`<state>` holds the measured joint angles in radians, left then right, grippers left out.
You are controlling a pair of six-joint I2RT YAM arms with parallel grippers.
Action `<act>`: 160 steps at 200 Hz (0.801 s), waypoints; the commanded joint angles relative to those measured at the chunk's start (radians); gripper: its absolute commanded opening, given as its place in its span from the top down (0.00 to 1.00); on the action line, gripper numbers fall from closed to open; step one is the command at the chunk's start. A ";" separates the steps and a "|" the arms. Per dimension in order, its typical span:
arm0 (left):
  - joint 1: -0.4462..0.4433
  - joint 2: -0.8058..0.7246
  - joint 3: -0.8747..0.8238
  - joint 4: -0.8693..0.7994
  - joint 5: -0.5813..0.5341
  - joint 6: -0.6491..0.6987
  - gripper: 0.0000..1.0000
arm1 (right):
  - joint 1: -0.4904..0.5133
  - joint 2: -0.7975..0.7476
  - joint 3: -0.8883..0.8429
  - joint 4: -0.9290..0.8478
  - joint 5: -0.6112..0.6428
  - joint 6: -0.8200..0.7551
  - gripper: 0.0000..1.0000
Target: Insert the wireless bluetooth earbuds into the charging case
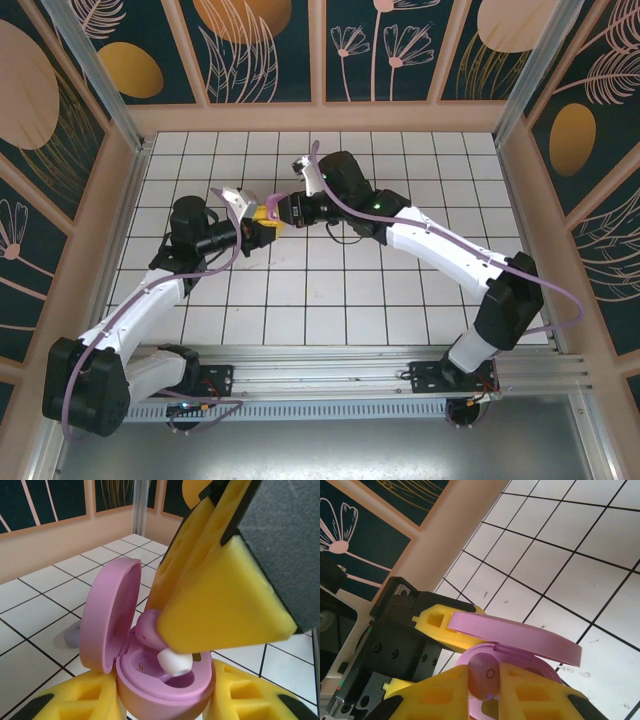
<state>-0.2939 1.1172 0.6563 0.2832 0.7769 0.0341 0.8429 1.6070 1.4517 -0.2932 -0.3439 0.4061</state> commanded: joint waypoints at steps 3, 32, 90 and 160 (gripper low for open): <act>-0.006 -0.021 0.002 0.014 0.011 0.032 1.00 | 0.015 0.031 0.071 -0.102 0.053 -0.045 0.82; -0.007 -0.019 0.004 0.015 0.011 0.039 1.00 | 0.023 0.048 0.104 -0.168 0.074 -0.059 0.81; -0.009 -0.008 0.013 0.020 0.009 0.045 1.00 | 0.035 0.085 0.179 -0.266 0.074 -0.089 0.76; -0.012 0.002 0.014 0.021 0.007 0.050 1.00 | 0.038 0.120 0.238 -0.289 0.023 -0.076 0.66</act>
<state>-0.2996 1.1175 0.6563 0.2729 0.7746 0.0605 0.8688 1.7016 1.6463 -0.5430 -0.2901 0.3382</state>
